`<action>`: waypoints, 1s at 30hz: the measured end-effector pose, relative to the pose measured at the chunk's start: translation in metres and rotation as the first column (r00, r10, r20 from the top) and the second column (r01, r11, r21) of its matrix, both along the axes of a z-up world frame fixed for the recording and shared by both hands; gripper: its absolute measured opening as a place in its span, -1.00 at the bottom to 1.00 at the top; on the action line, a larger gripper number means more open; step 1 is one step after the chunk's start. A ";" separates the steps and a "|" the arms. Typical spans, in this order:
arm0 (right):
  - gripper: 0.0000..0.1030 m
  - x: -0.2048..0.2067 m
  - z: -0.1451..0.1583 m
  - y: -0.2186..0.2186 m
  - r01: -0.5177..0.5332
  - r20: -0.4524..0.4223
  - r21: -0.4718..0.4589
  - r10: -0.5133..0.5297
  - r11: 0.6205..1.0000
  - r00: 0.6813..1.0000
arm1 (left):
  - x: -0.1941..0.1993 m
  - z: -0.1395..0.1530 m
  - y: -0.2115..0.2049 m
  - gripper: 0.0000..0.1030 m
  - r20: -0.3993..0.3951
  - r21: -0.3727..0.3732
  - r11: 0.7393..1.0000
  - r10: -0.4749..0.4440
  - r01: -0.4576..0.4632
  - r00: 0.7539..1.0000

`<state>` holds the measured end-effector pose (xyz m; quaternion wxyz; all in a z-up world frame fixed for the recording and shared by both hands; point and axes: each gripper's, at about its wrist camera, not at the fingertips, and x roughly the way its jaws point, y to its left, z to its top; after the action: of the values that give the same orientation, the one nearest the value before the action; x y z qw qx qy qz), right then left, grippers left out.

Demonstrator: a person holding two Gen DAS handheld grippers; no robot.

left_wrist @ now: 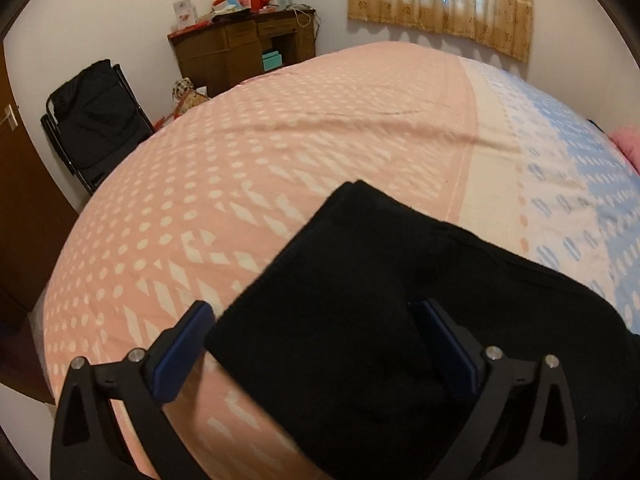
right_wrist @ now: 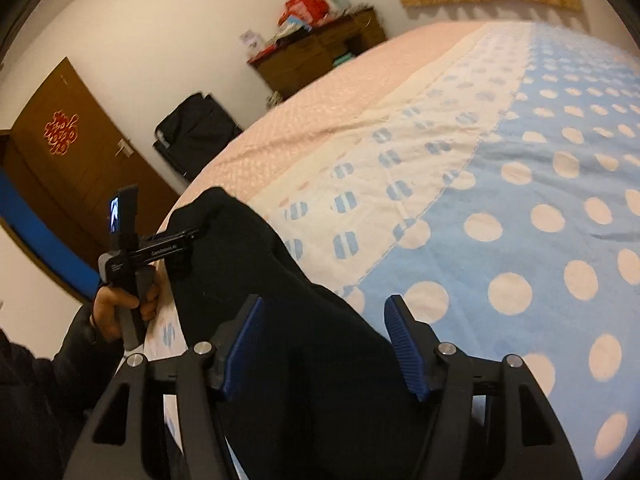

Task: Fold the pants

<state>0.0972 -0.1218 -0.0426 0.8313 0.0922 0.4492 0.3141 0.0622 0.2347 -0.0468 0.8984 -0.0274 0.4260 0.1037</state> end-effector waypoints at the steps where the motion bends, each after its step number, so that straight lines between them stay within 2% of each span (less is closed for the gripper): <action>1: 0.24 0.003 -0.004 -0.001 -0.025 -0.020 -0.006 0.025 1.000 0.999 | 0.000 0.000 0.001 1.00 0.001 -0.016 1.000 0.000 0.000 1.000; 3: 0.24 0.003 -0.010 0.000 -0.060 -0.049 -0.029 0.058 0.998 0.997 | 0.002 0.000 -0.005 1.00 0.004 -0.035 0.999 -0.002 0.002 1.000; 5: 0.24 0.001 -0.015 0.002 -0.094 -0.080 -0.042 0.091 0.995 0.993 | 0.003 0.001 -0.008 1.00 0.003 -0.023 1.000 -0.001 0.001 1.000; 13: 0.24 -0.024 0.002 0.010 -0.142 -0.033 -0.008 0.142 0.990 0.989 | 0.003 0.000 -0.001 1.00 0.004 -0.023 1.000 0.005 -0.005 1.000; 17: 0.24 -0.039 0.002 0.023 -0.165 -0.011 -0.079 0.165 0.983 0.986 | 0.006 -0.003 0.003 1.00 0.004 -0.022 1.000 0.005 -0.005 1.000; 21: 0.24 -0.041 -0.013 0.031 -0.249 -0.086 -0.052 0.244 0.967 0.966 | 0.007 -0.004 0.003 1.00 0.003 -0.023 1.000 0.005 -0.004 1.000; 22: 0.24 -0.038 -0.017 0.032 -0.250 -0.089 -0.057 0.244 0.967 0.966 | 0.007 -0.004 0.003 1.00 0.004 -0.023 1.000 0.005 -0.005 1.000; 24: 0.24 -0.024 -0.018 0.026 -0.183 -0.048 -0.060 0.180 0.981 0.983 | 0.007 -0.004 0.003 1.00 0.005 -0.024 1.000 0.005 -0.005 1.000; 25: 0.24 -0.014 -0.020 0.022 -0.146 -0.060 -0.032 0.144 0.989 0.988 | 0.007 -0.004 0.003 1.00 0.005 -0.024 1.000 0.005 -0.005 1.000; 27: 0.24 0.002 -0.028 0.016 -0.111 -0.126 0.088 0.121 0.990 0.985 | 0.007 -0.004 0.003 1.00 0.004 -0.024 1.000 0.005 -0.005 1.000; 30: 0.26 0.006 -0.033 0.028 -0.184 -0.171 0.154 0.210 0.971 0.963 | 0.007 -0.004 0.004 1.00 0.005 -0.027 1.000 0.004 -0.004 1.000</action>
<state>0.1029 -0.0942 -0.0752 0.7420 0.1324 0.5092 0.4155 0.0691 0.2383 -0.0507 0.8988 -0.0409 0.4248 0.0997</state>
